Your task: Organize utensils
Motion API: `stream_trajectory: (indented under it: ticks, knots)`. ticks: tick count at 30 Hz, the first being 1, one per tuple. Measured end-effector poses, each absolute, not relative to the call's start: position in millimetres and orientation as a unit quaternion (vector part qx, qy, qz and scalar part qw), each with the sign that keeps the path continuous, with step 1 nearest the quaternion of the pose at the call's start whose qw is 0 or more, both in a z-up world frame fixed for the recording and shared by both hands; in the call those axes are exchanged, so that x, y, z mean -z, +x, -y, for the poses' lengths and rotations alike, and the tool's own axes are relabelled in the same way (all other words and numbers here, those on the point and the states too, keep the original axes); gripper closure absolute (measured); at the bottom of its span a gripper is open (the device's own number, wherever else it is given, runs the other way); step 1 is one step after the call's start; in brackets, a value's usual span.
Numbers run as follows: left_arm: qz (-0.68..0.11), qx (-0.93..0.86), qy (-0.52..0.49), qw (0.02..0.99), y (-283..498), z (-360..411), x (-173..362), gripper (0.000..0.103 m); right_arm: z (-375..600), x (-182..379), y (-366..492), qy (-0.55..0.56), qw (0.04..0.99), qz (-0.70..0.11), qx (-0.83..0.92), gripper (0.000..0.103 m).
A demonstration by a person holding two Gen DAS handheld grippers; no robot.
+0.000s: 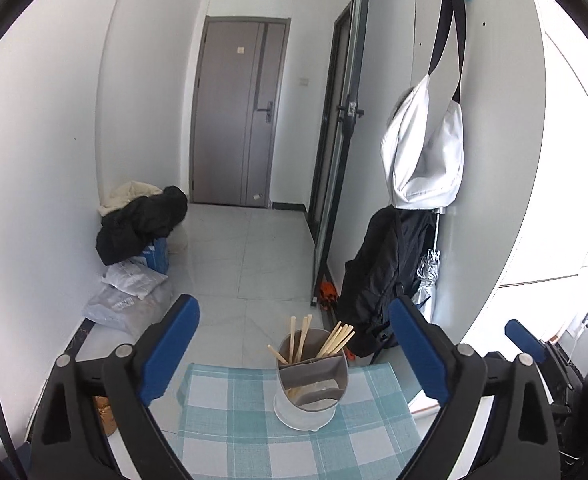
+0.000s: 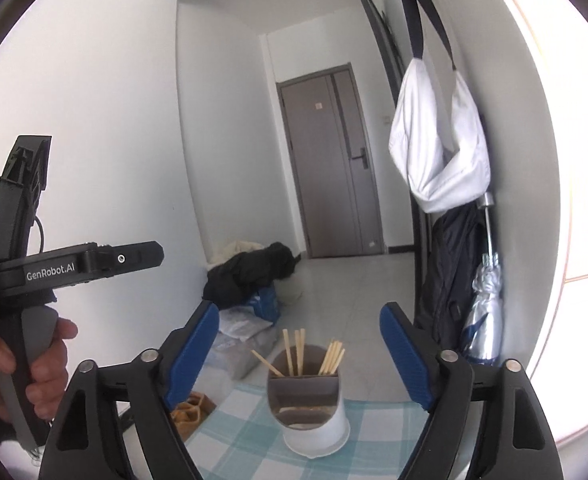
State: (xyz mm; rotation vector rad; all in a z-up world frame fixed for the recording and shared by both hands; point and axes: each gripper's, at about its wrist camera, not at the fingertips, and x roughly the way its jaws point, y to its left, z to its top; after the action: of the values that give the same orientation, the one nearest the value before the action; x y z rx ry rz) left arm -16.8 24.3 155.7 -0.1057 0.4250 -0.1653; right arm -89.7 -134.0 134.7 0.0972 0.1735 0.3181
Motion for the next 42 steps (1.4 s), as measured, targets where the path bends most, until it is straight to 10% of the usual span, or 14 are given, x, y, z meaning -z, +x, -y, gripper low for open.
stream_trajectory:
  ticks: [7, 42]
  knots:
    - [-0.175, 0.064, -0.044, 0.982, -46.3, -29.1, -148.5, 0.002, 135.2, -128.5, -122.3, 0.04, 0.987, -0.061, -0.141, 0.001]
    - [-0.196, 0.027, -0.029, 0.98, -50.8, -36.5, -57.1, 0.001, 126.2, -41.9, -123.6, 0.011, 0.986, -0.095, -0.133, 0.0]
